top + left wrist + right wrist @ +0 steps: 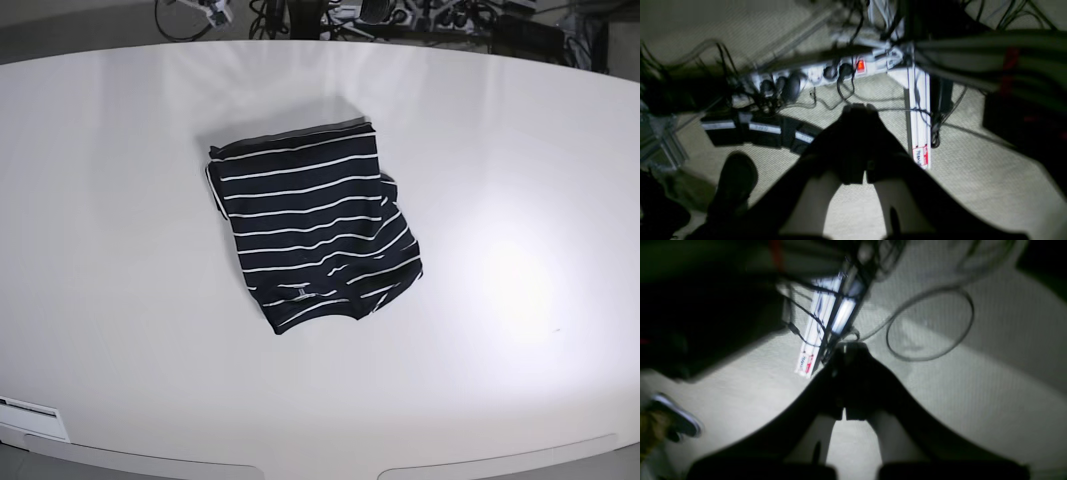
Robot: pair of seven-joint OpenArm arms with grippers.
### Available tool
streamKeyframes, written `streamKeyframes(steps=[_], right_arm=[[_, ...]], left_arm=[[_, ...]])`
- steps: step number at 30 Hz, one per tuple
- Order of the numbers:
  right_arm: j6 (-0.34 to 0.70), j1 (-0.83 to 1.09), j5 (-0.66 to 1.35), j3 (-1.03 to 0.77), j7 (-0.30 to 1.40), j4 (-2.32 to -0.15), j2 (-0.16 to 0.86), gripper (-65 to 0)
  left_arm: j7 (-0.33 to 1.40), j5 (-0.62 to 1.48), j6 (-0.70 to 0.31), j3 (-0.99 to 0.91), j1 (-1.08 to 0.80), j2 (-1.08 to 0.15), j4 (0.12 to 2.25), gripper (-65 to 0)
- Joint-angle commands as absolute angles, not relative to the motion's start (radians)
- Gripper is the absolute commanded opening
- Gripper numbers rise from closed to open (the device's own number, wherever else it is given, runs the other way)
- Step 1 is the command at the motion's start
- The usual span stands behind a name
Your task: Fold the T-shirt properly
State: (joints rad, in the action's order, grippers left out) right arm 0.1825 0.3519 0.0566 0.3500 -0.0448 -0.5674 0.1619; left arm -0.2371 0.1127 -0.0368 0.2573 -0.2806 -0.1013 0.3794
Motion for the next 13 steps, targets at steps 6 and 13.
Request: streamKeyframes(steps=[6, 13], right_arm=[[0.218, 0.363, 0.040, 0.353, -0.064, -0.569, 0.149, -65.0], [0.197, 0.349, 0.039, 0.354, -0.099, -0.581, 0.147, -65.0]], left_arm=[[-0.254, 0.117, -0.011, 0.383, -0.277, -0.078, 0.375, -65.0], [-0.259, 0.117, -0.014, 0.424, -0.252, -0.086, 0.393, -65.0]])
